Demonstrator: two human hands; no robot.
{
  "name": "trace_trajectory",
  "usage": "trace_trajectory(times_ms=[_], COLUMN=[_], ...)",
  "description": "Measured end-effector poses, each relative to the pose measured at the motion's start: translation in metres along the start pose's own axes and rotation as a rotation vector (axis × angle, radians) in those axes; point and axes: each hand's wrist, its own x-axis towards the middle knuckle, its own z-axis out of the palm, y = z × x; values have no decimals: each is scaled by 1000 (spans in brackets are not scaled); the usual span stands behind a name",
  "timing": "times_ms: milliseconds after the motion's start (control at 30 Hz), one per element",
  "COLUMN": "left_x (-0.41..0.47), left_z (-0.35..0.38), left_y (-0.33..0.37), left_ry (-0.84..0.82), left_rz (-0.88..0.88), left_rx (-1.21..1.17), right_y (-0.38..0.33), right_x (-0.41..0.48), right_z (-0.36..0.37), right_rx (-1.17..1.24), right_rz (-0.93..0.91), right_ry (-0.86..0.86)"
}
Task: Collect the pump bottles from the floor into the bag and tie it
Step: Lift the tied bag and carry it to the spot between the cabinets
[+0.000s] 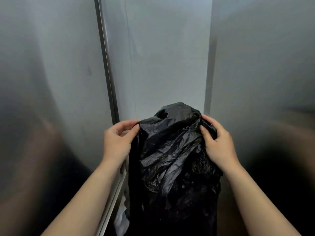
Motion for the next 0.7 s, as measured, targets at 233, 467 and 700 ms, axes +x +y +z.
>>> trace_trajectory(times_ms=[233,467,700], left_x=[-25,-44,-56], left_z=[-8,-3,3], left_y=[-99,-153,-213], left_ry=[-18,-169,-238], left_rz=[-220,-352,-372], left_rx=[110,113,296], right_y=[65,118,163], right_x=[6,-4,-17], right_z=[51,82,108], right_rx=[-138,-245,-330], right_rz=[36,90,101], right_ry=[-72,-183,-277])
